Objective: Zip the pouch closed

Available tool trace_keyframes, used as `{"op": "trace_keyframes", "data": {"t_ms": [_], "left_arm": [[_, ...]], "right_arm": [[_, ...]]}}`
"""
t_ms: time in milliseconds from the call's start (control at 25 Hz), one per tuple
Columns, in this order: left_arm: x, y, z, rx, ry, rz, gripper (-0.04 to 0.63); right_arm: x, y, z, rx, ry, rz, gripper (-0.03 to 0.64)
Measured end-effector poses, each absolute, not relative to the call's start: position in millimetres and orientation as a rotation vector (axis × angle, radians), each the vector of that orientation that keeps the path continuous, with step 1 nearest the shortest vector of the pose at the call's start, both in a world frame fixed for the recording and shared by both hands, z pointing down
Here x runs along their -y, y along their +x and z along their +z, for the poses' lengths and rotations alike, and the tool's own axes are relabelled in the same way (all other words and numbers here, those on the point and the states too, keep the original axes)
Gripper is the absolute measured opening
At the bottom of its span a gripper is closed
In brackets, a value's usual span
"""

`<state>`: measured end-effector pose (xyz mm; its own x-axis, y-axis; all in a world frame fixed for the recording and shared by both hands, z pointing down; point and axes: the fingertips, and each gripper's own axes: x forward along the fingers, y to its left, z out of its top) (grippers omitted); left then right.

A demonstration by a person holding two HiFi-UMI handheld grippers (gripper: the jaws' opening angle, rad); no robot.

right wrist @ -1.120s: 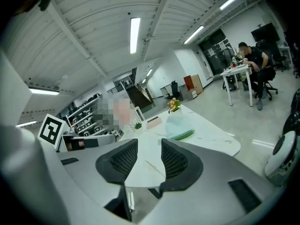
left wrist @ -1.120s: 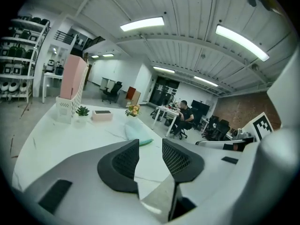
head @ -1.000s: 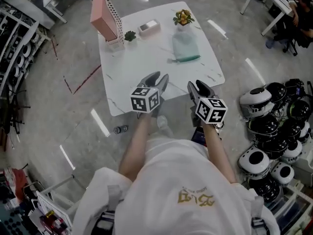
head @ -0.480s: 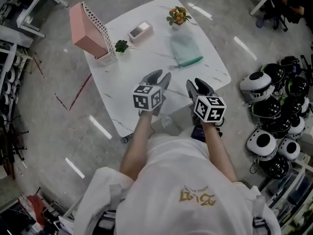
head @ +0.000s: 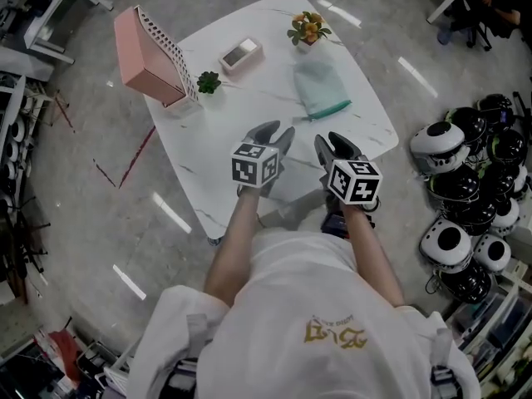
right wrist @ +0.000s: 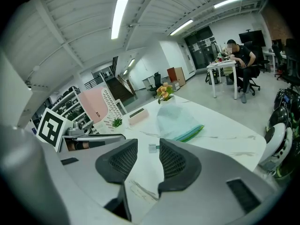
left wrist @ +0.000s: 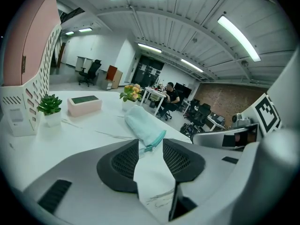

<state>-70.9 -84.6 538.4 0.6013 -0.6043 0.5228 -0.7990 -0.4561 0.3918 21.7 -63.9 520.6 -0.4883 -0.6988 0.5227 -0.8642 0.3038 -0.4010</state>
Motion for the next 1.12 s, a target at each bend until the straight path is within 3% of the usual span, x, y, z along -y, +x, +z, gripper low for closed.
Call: {"op": "trace_keyframes", "data": {"t_ms": [1120], "left_arm": [[127,-38,614,0.932,2.265,0.77,0.19]], "right_arm": [[105,12,620,2.111,1.262,0.995,0.143]]}}
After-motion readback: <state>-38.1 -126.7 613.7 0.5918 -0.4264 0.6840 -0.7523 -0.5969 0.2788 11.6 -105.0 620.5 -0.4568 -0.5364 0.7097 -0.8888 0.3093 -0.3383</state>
